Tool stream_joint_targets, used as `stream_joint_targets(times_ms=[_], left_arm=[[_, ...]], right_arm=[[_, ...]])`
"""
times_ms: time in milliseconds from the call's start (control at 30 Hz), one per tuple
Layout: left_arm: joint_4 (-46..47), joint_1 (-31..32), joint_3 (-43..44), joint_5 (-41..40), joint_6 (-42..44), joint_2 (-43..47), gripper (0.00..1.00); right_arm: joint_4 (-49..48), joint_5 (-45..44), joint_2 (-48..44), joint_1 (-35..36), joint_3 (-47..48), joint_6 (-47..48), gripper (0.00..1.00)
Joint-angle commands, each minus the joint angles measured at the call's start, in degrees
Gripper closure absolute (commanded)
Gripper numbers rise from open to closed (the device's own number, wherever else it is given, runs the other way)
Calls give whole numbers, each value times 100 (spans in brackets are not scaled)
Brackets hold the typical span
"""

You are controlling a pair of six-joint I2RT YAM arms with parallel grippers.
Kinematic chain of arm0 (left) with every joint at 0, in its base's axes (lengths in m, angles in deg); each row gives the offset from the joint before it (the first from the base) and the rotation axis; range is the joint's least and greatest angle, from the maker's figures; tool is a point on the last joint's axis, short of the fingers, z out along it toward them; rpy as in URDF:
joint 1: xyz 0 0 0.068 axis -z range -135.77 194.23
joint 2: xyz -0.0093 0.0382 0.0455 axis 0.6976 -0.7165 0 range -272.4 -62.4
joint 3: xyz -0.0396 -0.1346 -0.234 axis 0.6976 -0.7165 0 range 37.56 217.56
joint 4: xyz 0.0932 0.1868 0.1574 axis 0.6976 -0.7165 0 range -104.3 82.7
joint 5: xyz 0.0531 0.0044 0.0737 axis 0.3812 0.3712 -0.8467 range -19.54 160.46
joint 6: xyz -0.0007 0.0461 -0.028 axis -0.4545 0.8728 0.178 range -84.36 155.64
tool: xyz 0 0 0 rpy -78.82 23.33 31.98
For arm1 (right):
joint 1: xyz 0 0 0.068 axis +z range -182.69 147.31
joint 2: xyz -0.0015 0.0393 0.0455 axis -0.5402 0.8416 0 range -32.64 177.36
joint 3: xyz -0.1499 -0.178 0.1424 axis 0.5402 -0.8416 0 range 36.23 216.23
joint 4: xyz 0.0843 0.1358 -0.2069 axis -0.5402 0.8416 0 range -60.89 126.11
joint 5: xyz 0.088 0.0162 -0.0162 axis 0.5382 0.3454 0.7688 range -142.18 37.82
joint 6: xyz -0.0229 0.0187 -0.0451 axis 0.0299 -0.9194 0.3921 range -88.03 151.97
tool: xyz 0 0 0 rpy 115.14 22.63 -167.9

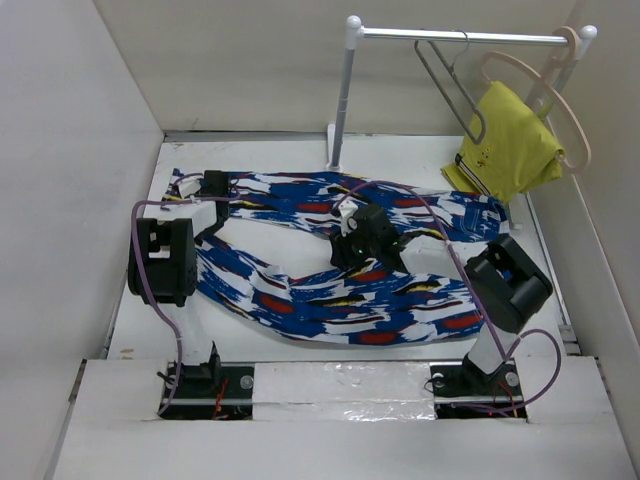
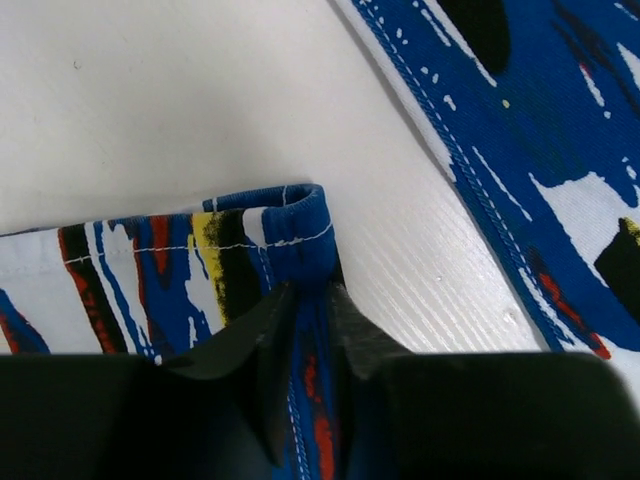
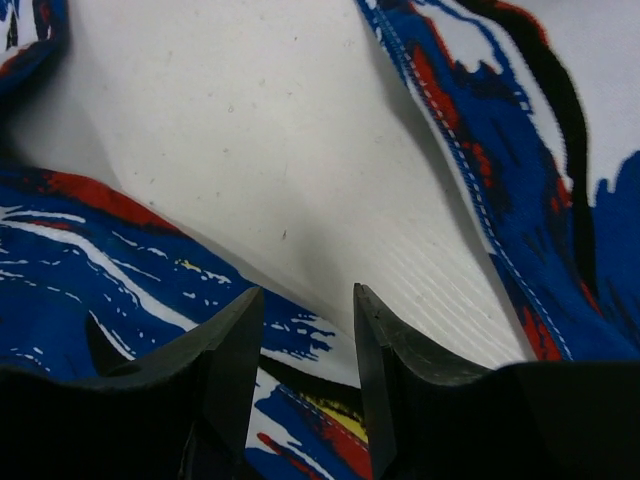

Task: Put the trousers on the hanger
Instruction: Flatten out the trousers at the center of the board.

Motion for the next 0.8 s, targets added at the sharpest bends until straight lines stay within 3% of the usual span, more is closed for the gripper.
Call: stream_joint_targets(times_ms=[0,67,400,767], left_arm=[[-136,-64,209,-140,133,-22,86],[-189,-64,227,-264,142,-48,100],[-312,-309,236,-396,308,364,100],[-101,-582,86,-54,520,733,100]], right_arm=[[86,78,163,141,315,141,52],[69,139,303,141,350,141,48],[200,640,743,325,632,308,46],[403,878,778,431,746,458,55]])
